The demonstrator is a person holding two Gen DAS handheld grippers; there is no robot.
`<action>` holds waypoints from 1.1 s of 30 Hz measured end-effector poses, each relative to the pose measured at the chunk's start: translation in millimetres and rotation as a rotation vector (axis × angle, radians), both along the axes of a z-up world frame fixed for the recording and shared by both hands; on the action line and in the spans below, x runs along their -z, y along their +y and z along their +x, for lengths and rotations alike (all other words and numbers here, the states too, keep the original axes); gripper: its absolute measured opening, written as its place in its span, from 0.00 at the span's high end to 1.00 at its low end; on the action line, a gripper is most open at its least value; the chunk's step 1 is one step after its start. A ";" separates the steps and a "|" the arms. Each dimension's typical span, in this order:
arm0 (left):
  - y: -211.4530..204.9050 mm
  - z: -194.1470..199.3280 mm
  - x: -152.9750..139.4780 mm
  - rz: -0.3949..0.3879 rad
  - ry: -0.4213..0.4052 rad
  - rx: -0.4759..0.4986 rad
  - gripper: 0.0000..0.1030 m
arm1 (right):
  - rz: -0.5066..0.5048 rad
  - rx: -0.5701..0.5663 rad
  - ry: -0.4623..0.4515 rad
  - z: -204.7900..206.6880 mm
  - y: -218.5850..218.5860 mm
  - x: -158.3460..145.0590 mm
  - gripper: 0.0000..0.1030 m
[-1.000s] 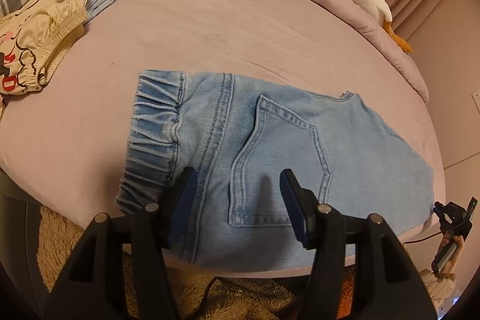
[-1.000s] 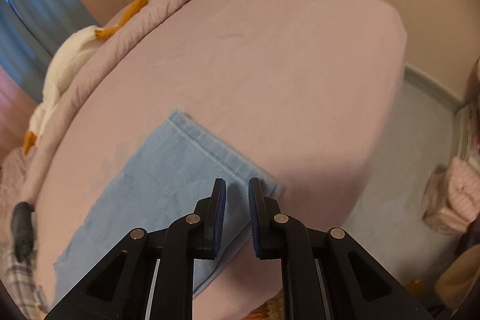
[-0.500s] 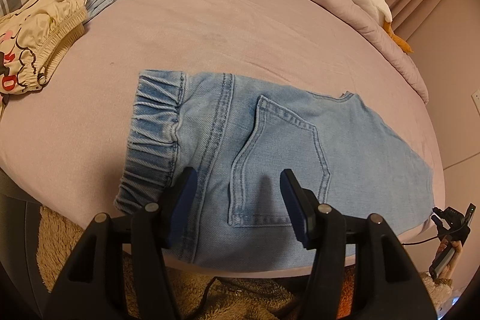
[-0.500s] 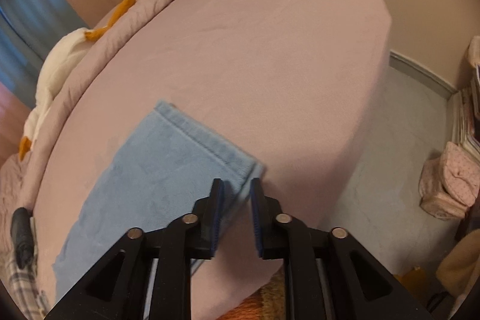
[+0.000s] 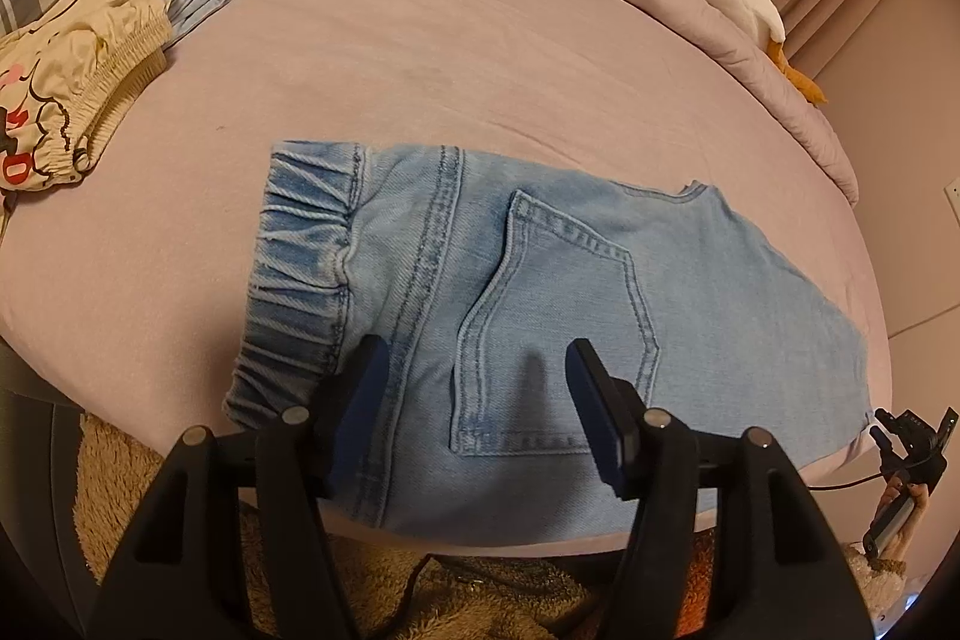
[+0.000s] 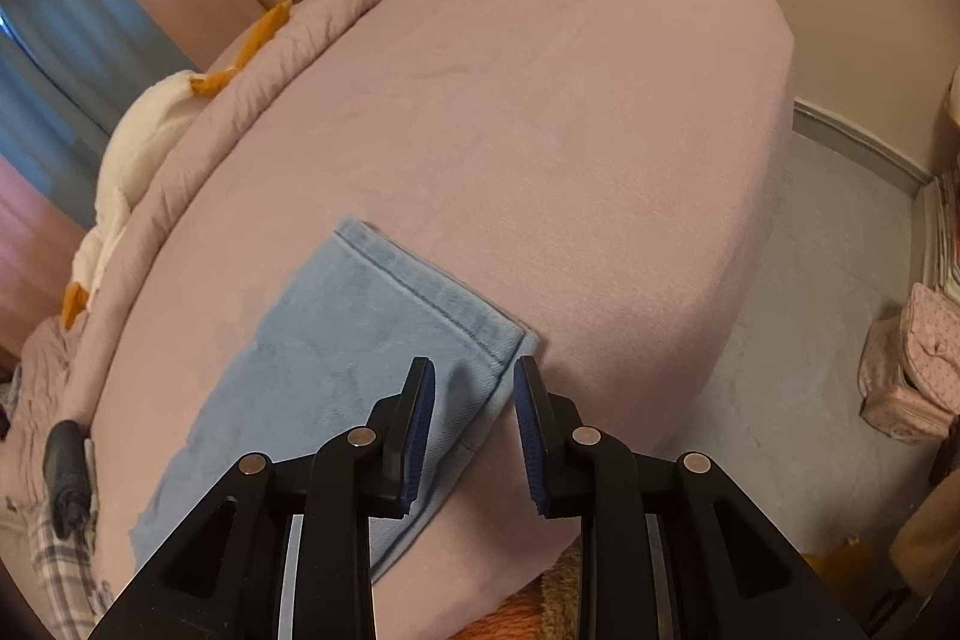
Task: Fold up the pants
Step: 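Straighten the hem corner with the right gripper, pressing it flat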
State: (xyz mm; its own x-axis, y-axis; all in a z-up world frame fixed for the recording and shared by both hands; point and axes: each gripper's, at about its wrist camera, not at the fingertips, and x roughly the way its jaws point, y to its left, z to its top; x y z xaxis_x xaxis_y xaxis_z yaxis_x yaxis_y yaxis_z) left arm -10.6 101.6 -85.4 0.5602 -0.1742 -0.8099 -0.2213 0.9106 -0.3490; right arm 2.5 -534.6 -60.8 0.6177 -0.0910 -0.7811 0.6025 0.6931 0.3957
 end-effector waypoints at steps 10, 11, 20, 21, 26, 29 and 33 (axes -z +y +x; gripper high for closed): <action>0.3 0.7 0.4 0.004 -0.001 0.002 0.39 | 0.045 -0.006 0.004 5.1 -6.2 9.1 0.74; 0.3 0.8 0.7 0.005 -0.001 0.002 0.39 | 0.039 -0.010 0.003 5.7 -5.8 8.2 0.74; 1.2 1.8 1.8 0.008 -0.001 0.005 0.38 | 0.104 -0.002 -0.003 14.3 -14.6 21.3 0.72; 1.3 1.5 2.0 0.008 -0.001 0.005 0.38 | 0.102 0.001 -0.009 14.0 -14.2 21.1 0.72; 1.3 1.7 0.9 0.003 -0.001 -0.002 0.42 | -0.008 0.014 -0.012 12.0 -5.2 14.0 0.92; 4.1 -0.8 1.2 0.018 0.005 -0.025 0.54 | -0.081 0.047 -0.075 -0.9 3.3 -6.7 0.92; 7.4 -2.1 1.2 0.001 0.005 -0.032 0.56 | -0.167 0.050 -0.051 0.8 11.5 -15.7 0.93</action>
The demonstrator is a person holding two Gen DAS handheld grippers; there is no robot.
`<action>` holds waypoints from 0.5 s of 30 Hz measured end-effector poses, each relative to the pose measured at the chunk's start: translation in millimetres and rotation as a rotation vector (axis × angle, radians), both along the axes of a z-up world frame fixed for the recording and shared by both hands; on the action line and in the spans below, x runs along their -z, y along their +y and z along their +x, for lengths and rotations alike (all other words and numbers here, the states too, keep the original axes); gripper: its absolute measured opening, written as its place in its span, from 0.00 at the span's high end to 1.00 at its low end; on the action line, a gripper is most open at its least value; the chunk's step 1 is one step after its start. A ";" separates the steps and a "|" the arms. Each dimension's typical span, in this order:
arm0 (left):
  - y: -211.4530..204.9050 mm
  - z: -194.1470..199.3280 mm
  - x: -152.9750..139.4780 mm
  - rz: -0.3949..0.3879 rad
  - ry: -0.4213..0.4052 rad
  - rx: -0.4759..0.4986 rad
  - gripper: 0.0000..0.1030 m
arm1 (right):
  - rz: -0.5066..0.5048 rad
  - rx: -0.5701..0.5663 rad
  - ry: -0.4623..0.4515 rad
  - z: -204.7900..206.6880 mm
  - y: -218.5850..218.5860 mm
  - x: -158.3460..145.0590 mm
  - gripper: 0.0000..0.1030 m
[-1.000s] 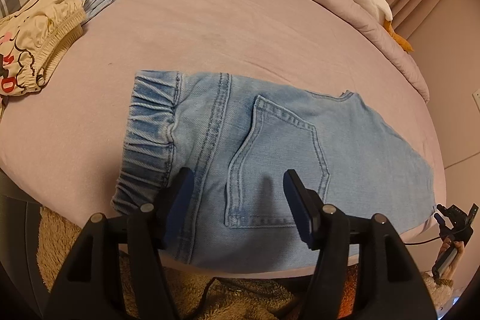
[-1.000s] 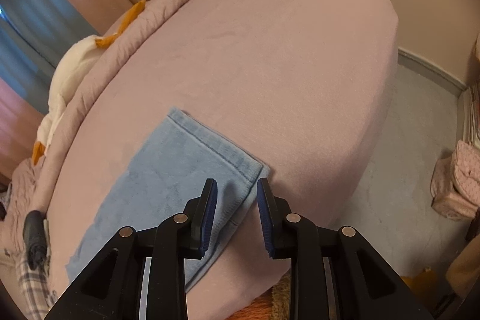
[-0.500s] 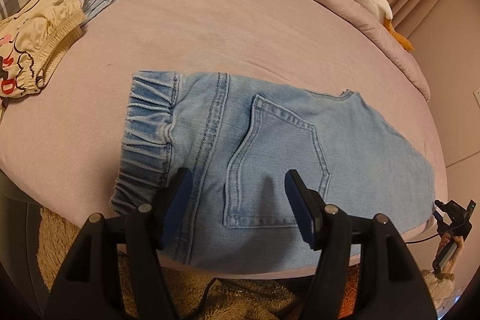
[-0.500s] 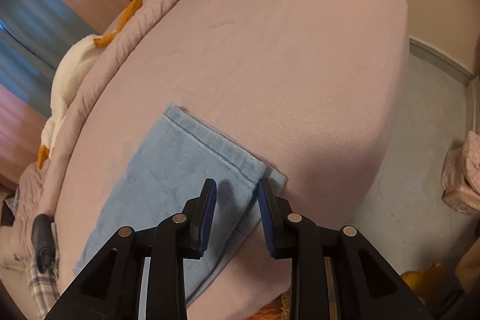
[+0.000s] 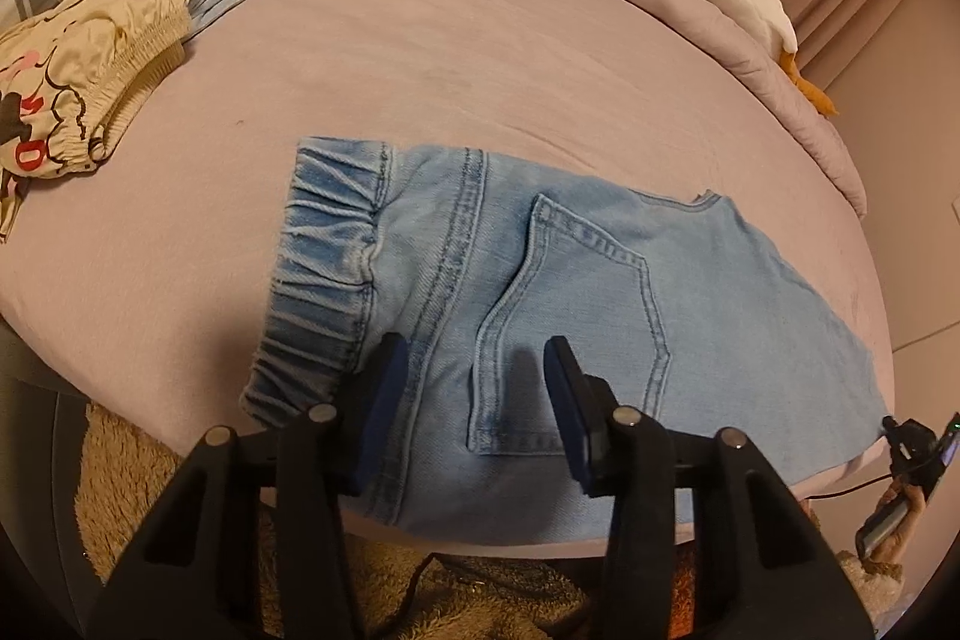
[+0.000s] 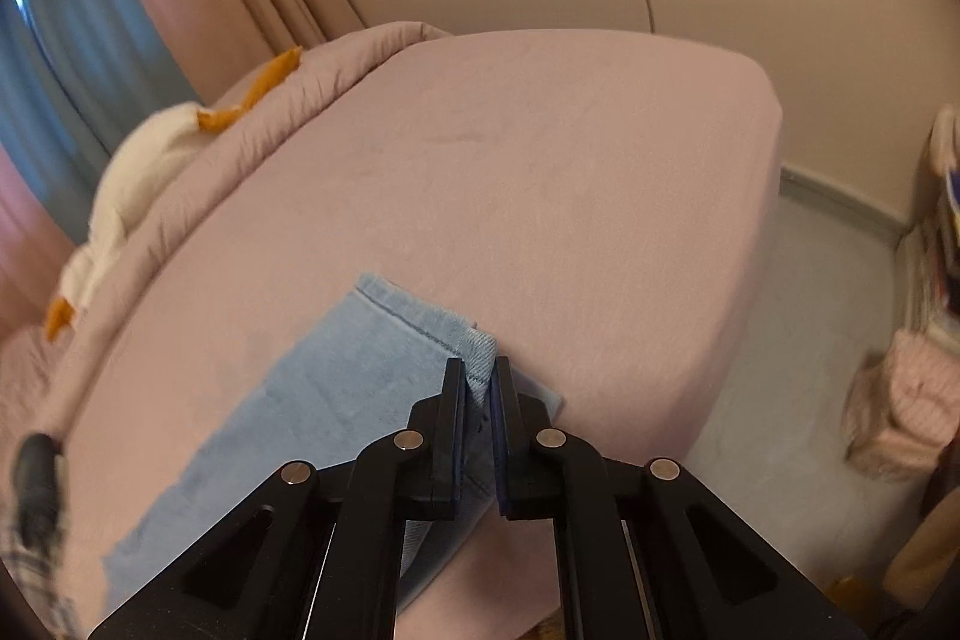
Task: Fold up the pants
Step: 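Straighten the hem corner with the right gripper, pressing it flat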
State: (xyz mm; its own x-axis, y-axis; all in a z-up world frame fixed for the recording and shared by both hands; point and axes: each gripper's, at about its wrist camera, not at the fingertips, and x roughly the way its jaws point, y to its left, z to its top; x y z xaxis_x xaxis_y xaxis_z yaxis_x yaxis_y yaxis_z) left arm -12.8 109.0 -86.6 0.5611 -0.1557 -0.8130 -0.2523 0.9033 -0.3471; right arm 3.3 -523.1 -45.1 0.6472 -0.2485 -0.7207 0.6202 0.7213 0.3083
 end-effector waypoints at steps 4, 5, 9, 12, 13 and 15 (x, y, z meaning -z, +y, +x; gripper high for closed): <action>-4.0 0.1 -0.2 0.026 0.000 0.004 0.56 | 0.015 0.009 0.112 11.6 -8.8 31.2 0.94; -5.4 0.3 -0.1 0.037 0.003 0.005 0.56 | 0.007 0.006 0.115 12.9 -8.0 34.6 0.94; -6.6 2.7 1.1 0.057 0.005 0.003 0.56 | -0.089 -0.020 0.178 22.5 1.1 32.7 0.95; -7.0 2.8 2.1 0.066 0.000 0.004 0.54 | -0.096 -0.017 0.190 24.6 0.8 32.3 0.95; -6.9 2.6 2.2 0.067 -0.001 0.006 0.54 | -0.094 -0.015 0.184 24.0 -0.7 32.5 0.95; -5.4 2.5 2.5 0.062 -0.003 0.009 0.54 | -0.096 -0.011 0.179 22.2 1.5 34.5 0.95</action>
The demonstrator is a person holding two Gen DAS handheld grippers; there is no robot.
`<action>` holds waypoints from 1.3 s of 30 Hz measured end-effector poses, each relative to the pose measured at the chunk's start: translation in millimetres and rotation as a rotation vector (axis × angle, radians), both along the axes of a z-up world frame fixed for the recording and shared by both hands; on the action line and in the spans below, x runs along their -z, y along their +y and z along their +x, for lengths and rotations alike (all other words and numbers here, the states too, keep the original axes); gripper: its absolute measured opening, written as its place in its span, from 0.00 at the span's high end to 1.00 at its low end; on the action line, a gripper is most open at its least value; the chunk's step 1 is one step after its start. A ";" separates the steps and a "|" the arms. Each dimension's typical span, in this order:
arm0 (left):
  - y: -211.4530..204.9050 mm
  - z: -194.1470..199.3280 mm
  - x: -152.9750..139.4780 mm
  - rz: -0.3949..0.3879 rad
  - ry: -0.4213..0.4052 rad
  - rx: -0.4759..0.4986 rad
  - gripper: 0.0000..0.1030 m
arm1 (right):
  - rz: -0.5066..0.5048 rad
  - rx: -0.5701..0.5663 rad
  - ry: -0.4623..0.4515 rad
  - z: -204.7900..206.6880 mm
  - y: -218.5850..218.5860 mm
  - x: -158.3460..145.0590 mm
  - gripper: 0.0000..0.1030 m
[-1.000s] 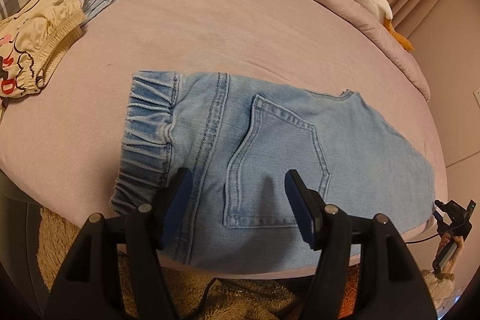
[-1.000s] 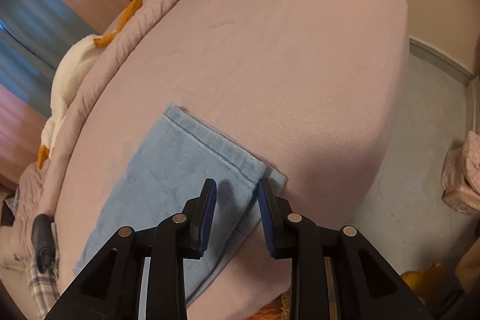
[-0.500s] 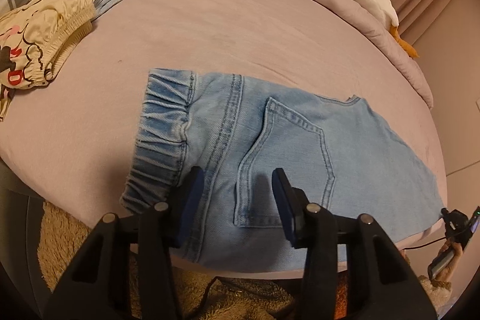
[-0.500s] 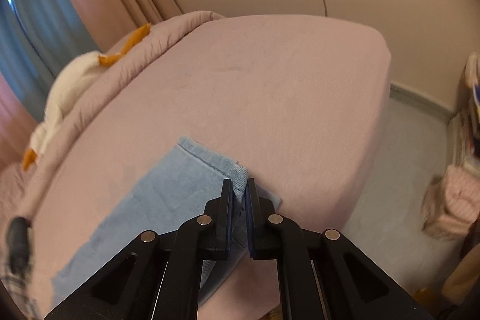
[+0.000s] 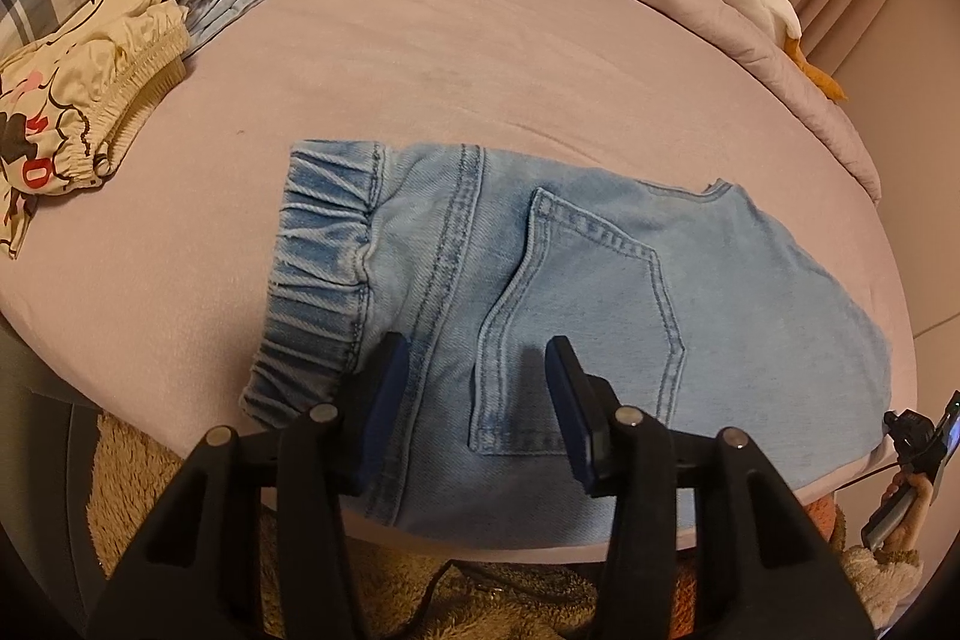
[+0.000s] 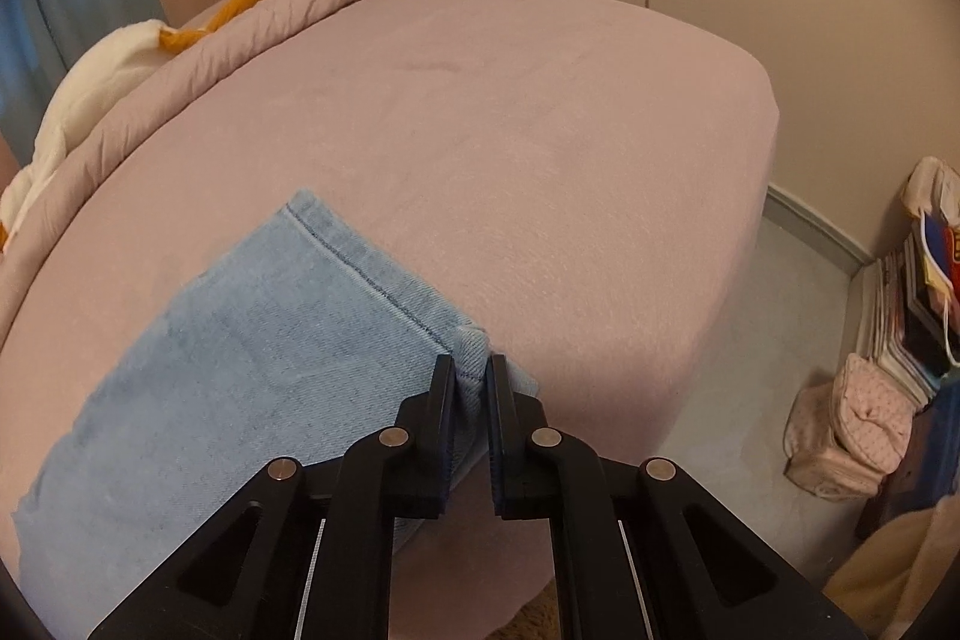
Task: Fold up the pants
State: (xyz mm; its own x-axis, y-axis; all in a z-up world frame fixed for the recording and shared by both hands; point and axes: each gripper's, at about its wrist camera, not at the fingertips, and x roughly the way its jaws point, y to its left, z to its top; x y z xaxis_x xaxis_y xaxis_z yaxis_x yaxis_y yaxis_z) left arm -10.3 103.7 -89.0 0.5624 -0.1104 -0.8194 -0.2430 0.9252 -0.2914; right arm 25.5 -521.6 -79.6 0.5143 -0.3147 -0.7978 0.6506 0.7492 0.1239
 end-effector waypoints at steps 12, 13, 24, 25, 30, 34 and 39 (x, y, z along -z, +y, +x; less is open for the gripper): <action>2.0 -0.9 0.5 -0.013 -0.011 0.001 0.54 | -0.028 0.009 0.024 4.7 9.3 -0.7 0.95; 1.9 -0.7 0.6 -0.015 -0.011 0.001 0.54 | -0.029 0.010 0.026 5.0 9.5 -0.7 0.95; 3.9 -2.6 2.2 -0.038 -0.023 -0.006 0.54 | -0.048 0.018 0.054 8.4 13.9 -0.3 0.95; 3.5 -3.0 2.3 -0.037 -0.025 -0.007 0.54 | -0.049 0.019 0.057 8.6 14.1 -0.4 0.95; 7.2 -4.8 3.1 -0.058 -0.035 -0.005 0.54 | -0.042 0.023 0.081 11.8 12.8 -1.1 0.95; 9.8 -5.9 3.7 -0.087 -0.042 -0.003 0.54 | -0.017 0.030 0.096 13.3 11.2 -1.7 0.95; 9.3 -5.5 3.7 -0.090 -0.043 -0.005 0.54 | -0.010 0.033 0.093 11.6 12.2 -0.4 0.95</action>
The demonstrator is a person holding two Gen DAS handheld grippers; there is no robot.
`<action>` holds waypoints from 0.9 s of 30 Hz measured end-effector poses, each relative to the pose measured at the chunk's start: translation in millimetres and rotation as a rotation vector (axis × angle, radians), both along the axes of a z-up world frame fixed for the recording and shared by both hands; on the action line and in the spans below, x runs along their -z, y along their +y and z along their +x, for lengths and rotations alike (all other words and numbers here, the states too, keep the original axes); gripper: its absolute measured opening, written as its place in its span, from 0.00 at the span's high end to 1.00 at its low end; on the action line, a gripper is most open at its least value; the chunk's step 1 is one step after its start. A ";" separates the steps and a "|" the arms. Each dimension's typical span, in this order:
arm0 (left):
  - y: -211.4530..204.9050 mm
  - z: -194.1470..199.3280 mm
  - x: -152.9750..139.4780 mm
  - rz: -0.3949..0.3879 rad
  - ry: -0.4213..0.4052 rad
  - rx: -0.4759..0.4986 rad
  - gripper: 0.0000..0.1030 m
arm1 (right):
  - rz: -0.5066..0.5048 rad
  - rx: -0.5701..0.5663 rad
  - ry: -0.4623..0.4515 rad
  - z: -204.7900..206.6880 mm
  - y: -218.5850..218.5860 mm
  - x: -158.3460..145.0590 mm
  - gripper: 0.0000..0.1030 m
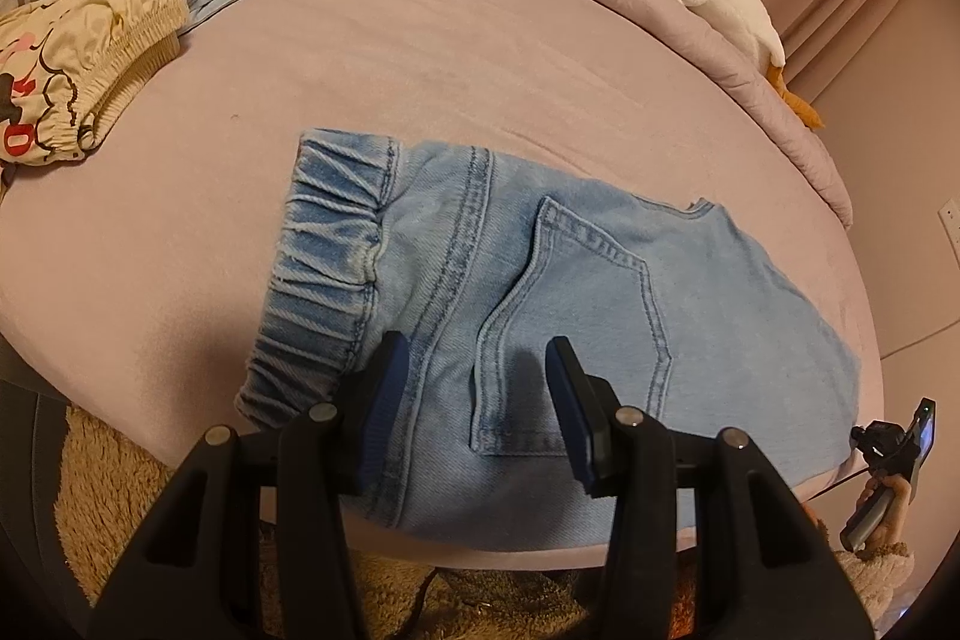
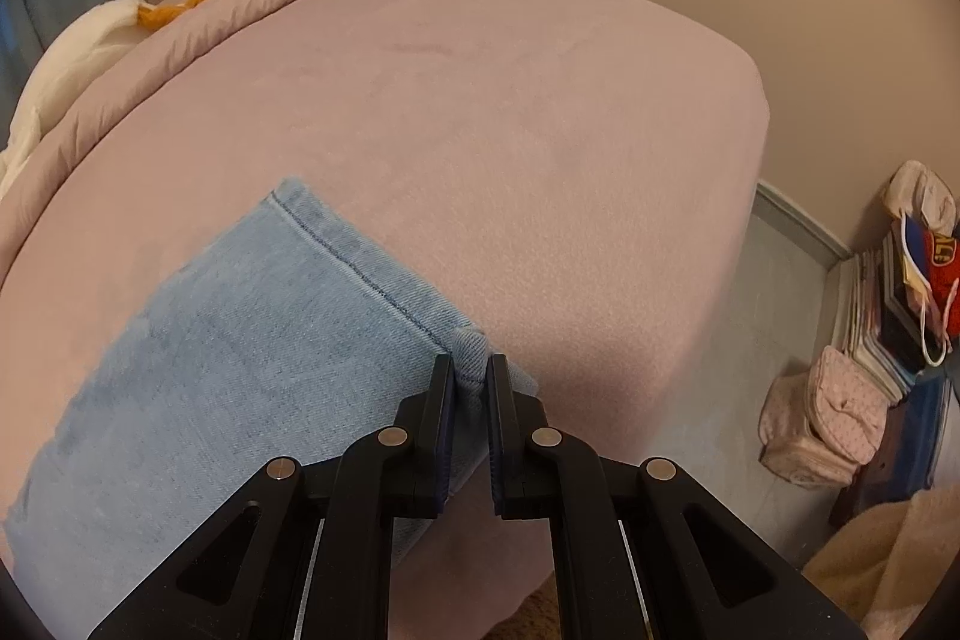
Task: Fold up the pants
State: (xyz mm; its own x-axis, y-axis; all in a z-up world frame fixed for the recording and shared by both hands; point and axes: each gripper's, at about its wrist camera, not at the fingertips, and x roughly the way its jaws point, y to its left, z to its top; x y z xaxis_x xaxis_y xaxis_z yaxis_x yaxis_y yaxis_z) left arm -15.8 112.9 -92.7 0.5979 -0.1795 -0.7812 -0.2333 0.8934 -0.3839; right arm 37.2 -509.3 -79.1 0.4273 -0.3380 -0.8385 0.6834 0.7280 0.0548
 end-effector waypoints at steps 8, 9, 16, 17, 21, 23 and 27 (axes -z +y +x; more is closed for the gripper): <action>-0.6 4.6 -1.2 0.013 0.021 -0.001 0.54 | 0.007 -0.004 -0.017 -2.5 0.1 0.9 0.95; -1.0 5.4 -1.1 0.017 0.024 -0.003 0.54 | 0.005 -0.003 -0.016 -2.0 0.4 0.9 0.95; -6.9 6.1 0.6 0.070 0.015 0.006 0.52 | 0.013 -0.007 -0.044 -5.2 -1.2 1.7 0.95; -6.7 6.1 1.0 0.072 0.014 0.005 0.52 | 0.013 -0.009 -0.048 -5.9 -1.1 1.8 0.95; -10.0 8.1 1.1 0.086 0.013 0.009 0.46 | 0.014 -0.010 -0.062 -7.6 -0.9 2.2 0.95; -14.7 10.3 1.3 0.109 0.015 0.017 0.40 | 0.013 -0.011 -0.069 -8.4 -0.8 2.4 0.95; -26.2 14.4 3.4 0.174 0.021 0.028 0.32 | 0.013 -0.010 -0.081 -10.0 -1.2 3.0 0.95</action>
